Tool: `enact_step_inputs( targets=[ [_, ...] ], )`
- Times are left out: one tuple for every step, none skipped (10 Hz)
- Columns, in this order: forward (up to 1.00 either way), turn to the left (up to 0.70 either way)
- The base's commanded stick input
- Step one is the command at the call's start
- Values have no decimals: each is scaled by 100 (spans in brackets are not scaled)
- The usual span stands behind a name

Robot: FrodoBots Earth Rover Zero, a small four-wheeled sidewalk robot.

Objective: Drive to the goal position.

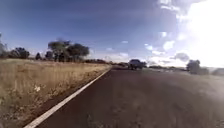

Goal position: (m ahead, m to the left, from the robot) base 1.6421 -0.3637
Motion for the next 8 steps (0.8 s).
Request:
enact_step_inputs(
  targets=[
    [50, 0],
    [50, 0],
    [50, 0],
    [50, 0],
    [50, 0],
    [50, 0],
    [50, 0],
    [50, 0]
  ],
)
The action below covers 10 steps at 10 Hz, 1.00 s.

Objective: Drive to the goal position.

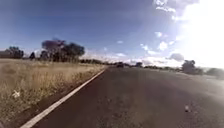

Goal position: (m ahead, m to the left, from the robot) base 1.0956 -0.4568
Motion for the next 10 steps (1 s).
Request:
enact_step_inputs(
  targets=[
    [50, 0],
    [50, 0],
    [50, 0],
    [50, 0],
    [50, 0],
    [50, 0],
    [50, 0],
    [50, 0],
    [50, 0],
    [50, 0]
  ],
)
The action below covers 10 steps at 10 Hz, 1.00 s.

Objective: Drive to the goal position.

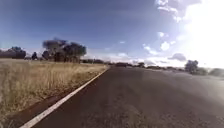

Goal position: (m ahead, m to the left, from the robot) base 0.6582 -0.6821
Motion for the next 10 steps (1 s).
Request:
enact_step_inputs(
  targets=[
    [50, 0],
    [50, 0],
    [50, 0],
    [50, 0],
    [50, 0],
    [50, 0],
    [50, 0],
    [50, 0],
    [50, 0],
    [50, 0]
  ],
)
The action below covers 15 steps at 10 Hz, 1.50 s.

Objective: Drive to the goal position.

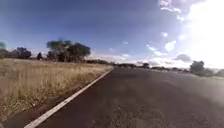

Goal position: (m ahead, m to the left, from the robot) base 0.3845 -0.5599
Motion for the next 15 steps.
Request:
enact_step_inputs(
  targets=[
    [50, 0],
    [50, 0],
    [50, 0],
    [50, 0],
    [50, 0],
    [50, 0],
    [50, 0],
    [50, 0],
    [50, 0],
    [50, 0],
    [50, 0],
    [50, 0],
    [50, 0],
    [50, 0],
    [50, 0]
  ],
)
